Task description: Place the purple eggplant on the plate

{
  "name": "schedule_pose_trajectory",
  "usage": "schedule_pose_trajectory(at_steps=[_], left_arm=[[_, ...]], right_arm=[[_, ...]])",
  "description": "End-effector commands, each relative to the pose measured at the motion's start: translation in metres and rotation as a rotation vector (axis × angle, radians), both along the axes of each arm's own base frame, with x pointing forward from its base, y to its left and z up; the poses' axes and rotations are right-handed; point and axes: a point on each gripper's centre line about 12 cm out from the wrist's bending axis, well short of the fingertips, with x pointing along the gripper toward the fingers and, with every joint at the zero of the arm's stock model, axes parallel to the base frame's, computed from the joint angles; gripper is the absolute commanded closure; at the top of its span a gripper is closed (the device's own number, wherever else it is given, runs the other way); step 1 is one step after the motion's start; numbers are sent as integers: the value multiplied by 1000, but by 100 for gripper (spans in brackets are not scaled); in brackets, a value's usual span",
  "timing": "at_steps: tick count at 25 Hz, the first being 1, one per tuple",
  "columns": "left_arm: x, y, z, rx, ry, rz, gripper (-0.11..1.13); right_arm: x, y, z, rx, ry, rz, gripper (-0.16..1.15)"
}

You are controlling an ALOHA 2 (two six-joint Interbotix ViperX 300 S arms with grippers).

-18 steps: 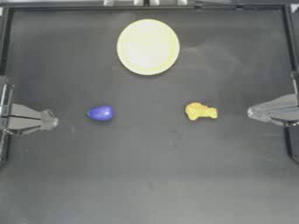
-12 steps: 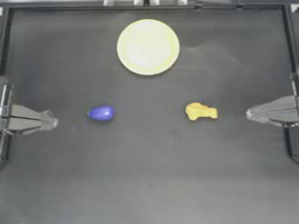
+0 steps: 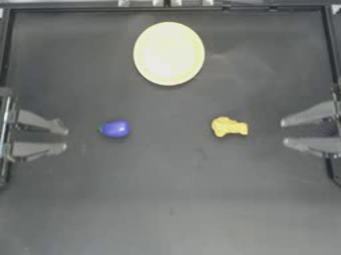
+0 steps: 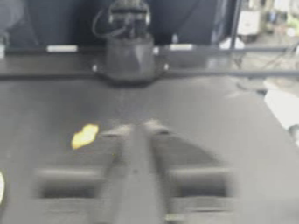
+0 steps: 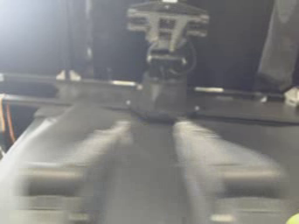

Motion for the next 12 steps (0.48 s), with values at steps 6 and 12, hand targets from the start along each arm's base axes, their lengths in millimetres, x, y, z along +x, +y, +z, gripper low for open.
schedule_pose_trajectory(at_steps=[6,12], left_arm=[[6,32,-7,-16,269,153,0],[22,55,-25,7,522,219,-1]], right_arm=[[1,0,4,17,-11,-1,-3],[1,-1,3,29,-8,-5,-3]])
